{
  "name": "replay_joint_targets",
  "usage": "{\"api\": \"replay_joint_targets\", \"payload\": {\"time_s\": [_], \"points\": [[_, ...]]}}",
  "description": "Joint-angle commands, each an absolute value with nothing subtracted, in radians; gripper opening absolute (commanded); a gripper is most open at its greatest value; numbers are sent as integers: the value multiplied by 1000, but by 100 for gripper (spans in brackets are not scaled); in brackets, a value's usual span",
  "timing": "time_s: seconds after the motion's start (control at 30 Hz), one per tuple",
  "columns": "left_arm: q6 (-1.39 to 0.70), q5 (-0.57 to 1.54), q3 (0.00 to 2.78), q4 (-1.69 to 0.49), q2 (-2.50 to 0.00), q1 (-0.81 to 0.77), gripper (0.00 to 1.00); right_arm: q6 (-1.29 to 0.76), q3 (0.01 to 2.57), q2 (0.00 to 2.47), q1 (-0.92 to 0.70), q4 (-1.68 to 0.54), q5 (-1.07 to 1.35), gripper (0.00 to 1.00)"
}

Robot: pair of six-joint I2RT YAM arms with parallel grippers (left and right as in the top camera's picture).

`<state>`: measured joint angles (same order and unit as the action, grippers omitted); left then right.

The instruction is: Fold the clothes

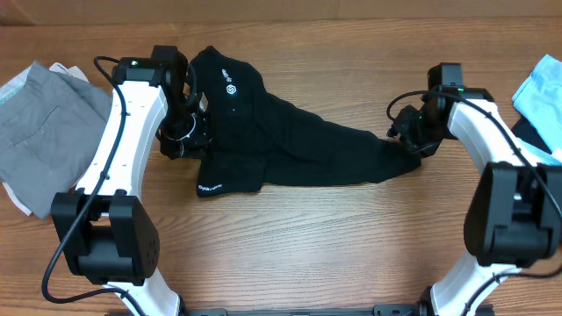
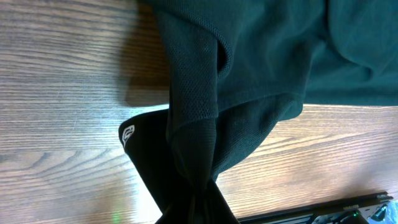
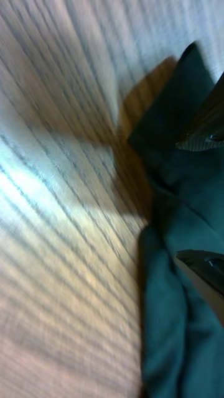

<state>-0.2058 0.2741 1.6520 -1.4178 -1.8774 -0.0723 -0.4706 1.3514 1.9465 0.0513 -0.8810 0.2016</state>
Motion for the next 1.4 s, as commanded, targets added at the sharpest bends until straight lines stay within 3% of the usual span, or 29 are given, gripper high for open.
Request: {"api": "replay_joint_targets", "payload": {"time_s": [0.0,0.23,0.4,0.6,0.93,1.07,1.37], "points": [[-187,289,1667,-1414,-1863,-79,4,-468,1347,1993,42,-873,191,55],[-187,289,1667,-1411,-1863,-79,4,-468,1347,2001,42,-864,191,37],[-187,289,1667,-1408,-1863,-79,4,-468,1348,2001,42,-865,191,31],[-187,289,1667,-1408,-1863,-79,4,-468,1348,2001,42,-866,191,9],[-186,294,1674,-1407,-1863,-76,4,-463,1401,1980,48,-976,141,9],[-80,392,1810,-1474,-1863,-43,4,-437,1567,1898,76,-1136,74,9],[-74,611,2180,-1610,-1863,149,4,-374,1995,1768,122,-1425,-51,9]]}}
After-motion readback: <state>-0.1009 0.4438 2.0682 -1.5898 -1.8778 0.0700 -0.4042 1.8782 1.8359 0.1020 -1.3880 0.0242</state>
